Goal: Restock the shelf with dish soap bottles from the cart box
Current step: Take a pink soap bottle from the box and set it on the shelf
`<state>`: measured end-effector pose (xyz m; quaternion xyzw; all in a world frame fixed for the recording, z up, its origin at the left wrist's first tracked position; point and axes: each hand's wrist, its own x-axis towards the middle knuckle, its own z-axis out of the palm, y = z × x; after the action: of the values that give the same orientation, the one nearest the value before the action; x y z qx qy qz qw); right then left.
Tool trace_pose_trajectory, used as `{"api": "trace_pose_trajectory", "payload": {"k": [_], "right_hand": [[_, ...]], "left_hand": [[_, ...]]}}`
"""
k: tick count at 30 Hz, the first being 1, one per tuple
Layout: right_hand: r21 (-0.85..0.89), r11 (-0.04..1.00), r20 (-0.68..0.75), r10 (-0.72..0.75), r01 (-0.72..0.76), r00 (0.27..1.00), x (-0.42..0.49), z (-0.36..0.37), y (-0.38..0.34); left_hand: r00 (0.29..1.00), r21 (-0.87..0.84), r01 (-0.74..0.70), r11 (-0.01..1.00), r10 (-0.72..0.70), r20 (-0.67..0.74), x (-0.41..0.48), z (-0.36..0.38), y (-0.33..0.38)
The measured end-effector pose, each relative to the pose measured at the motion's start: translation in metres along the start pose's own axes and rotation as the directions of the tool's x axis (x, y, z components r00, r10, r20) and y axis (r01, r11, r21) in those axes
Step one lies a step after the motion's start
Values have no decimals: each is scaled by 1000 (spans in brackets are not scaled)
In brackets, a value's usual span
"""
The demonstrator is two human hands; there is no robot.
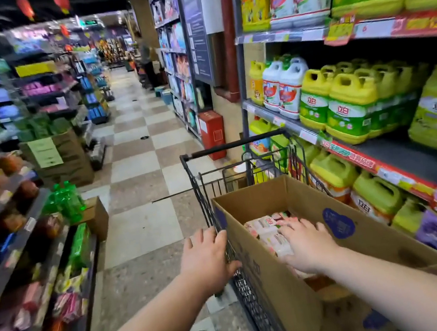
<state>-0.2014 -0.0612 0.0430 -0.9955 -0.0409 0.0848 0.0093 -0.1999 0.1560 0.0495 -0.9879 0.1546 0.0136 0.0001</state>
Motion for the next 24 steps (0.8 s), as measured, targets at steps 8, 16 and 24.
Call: {"api": "trace_pose_trajectory", "payload": {"k": [8,16,24], "right_hand": [[31,967,70,251,-254,965,17,26,78],[72,866,201,473,-494,858,61,60,116],[225,623,483,597,-750,641,111,115,123]], "left_hand": [[965,19,-248,969,246,89,107,28,54],[830,-13,-511,859,497,254,220,74,99],[629,-57,-655,754,585,512,311,132,106]]}}
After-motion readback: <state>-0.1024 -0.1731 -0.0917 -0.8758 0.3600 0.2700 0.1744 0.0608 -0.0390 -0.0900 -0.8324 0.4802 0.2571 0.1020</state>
